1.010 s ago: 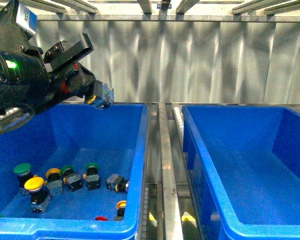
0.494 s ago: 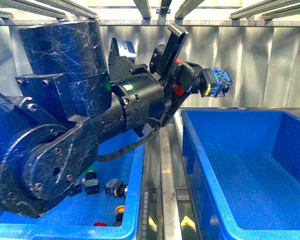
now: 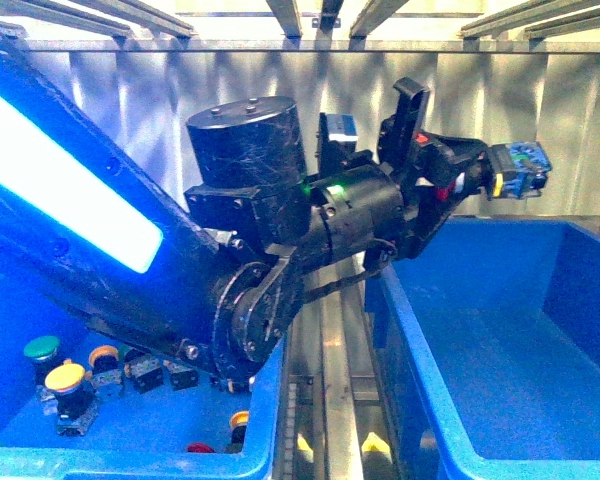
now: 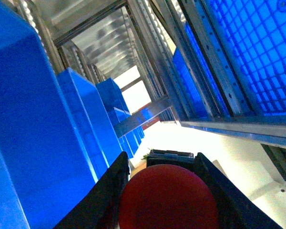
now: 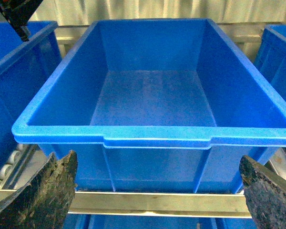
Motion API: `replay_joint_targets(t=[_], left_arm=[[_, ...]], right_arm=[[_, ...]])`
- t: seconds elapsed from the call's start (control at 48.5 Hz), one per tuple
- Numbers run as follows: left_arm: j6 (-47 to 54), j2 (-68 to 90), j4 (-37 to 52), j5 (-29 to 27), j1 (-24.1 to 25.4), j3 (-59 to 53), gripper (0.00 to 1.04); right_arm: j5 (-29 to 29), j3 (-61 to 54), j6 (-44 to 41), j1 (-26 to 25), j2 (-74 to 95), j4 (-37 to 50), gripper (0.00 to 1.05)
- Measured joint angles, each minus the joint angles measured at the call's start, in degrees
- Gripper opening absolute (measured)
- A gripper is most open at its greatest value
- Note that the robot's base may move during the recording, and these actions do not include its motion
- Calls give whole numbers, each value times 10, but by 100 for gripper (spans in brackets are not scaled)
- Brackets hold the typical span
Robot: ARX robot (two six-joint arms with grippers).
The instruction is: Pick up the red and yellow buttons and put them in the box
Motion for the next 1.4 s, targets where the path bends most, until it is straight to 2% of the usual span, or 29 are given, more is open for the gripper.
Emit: replay_joint_targets(t=[0.082, 0.103, 0.124, 0.144, 0.185, 0.206, 0.268, 0.309, 0.35, 0.391, 0.597, 0.721, 0.968, 1.401], left_arm=[[-3, 0, -3, 8, -17, 1, 33], [-3, 0, -4, 10, -20, 1, 33], [-3, 0, -5, 10, -25, 0, 33], [-3, -1, -6, 10, -27, -1, 33], [-1, -6, -10, 9, -31, -8, 33], [-1, -8, -11, 6, -32, -11, 33], [5, -19, -14, 1, -35, -21, 33], [7, -24, -14, -2, -37, -26, 33], [10, -30, -19, -5, -38, -29, 33], [12, -33, -21, -7, -38, -32, 33], [20, -41, -20, -22, -38, -37, 33], [20, -42, -21, -31, -46, -40, 33], [20, -42, -27, -42, -58, -40, 33], [21, -42, -31, -43, -69, -40, 33]], right_arm=[[0, 0, 0, 0, 0, 0, 98], [18, 0, 7, 5, 5, 5, 98], [56, 1, 18, 13, 18, 25, 98], [123, 4, 54, 17, 56, 79, 98], [179, 19, 106, 0, 120, 155, 98], [186, 40, 152, -23, 176, 212, 98], [152, 122, 280, -76, 317, 317, 98], [116, 163, 360, -81, 374, 348, 98], [97, 189, 402, -80, 411, 370, 98], [89, 219, 471, -71, 454, 393, 98], [92, 282, 648, 0, 626, 497, 98], [123, 307, 682, 48, 715, 544, 98], [152, 370, 704, 110, 807, 568, 98], [144, 385, 708, 128, 812, 581, 98]])
